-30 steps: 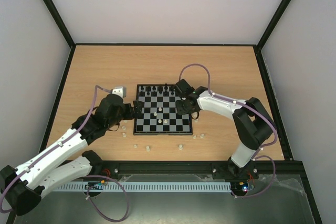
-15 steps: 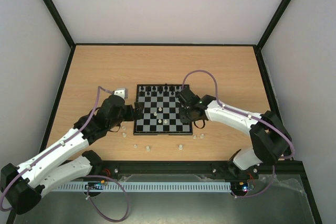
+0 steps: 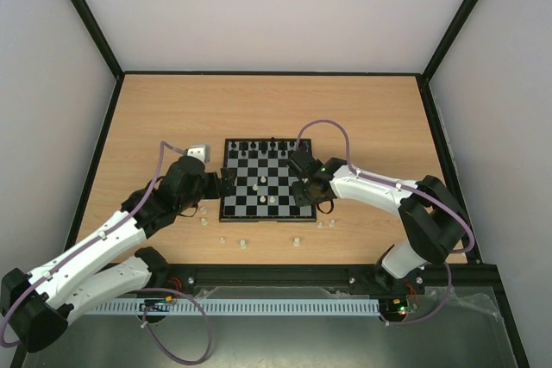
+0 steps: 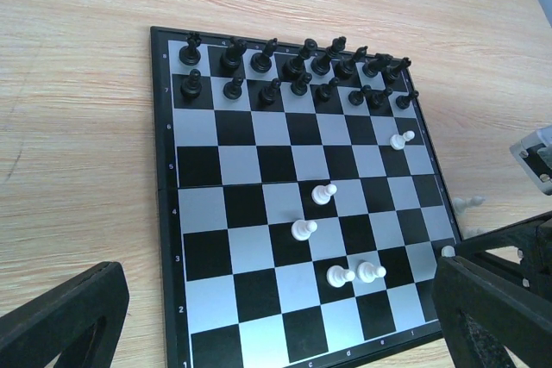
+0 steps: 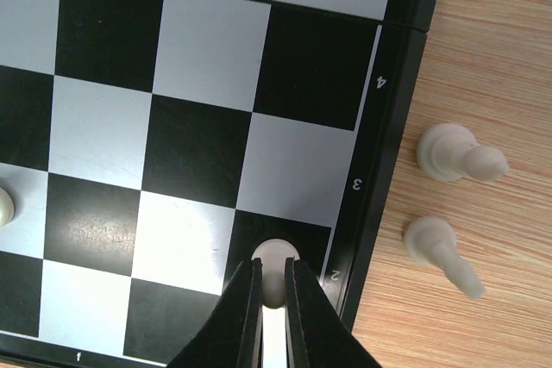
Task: Set up the chess pieces on the board
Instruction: Place the chess piece on the chessboard.
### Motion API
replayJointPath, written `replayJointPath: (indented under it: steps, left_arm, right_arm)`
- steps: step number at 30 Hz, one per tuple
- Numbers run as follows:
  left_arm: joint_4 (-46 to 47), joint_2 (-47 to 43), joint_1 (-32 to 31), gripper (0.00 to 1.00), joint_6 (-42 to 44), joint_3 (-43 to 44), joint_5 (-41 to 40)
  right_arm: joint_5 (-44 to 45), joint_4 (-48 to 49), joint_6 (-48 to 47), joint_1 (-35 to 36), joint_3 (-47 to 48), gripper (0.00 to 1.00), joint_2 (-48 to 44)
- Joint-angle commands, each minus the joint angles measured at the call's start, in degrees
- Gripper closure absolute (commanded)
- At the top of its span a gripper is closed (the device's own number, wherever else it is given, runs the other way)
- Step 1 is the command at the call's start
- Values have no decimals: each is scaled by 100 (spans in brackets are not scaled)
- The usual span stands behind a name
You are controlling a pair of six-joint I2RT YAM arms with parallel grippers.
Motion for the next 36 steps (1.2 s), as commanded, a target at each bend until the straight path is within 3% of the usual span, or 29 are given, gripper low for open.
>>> replayJointPath:
  steps: [1, 5, 8, 22, 30, 36]
  left_arm:
    - [49, -23, -27, 0, 65, -29, -11]
    - [43, -40, -27, 1, 47, -51, -8]
    - [49, -55, -27, 0, 34, -67, -21]
    - [516, -198, -42, 1, 19, -417, -2]
    - [875, -44, -189, 1, -252, -761, 460]
    - [809, -151, -270, 0, -515, -893, 392]
  right_arm:
    - [-34, -253, 69, 96, -106, 97, 116]
    - [-25, -256, 118, 158, -154, 97, 118]
    - [53, -279, 158, 171, -168, 82, 112]
    - [645, -553, -110, 144, 720, 58, -66]
    - [437, -397, -588, -410, 1610, 58, 688]
    - [262, -307, -792, -656, 2181, 65, 1474]
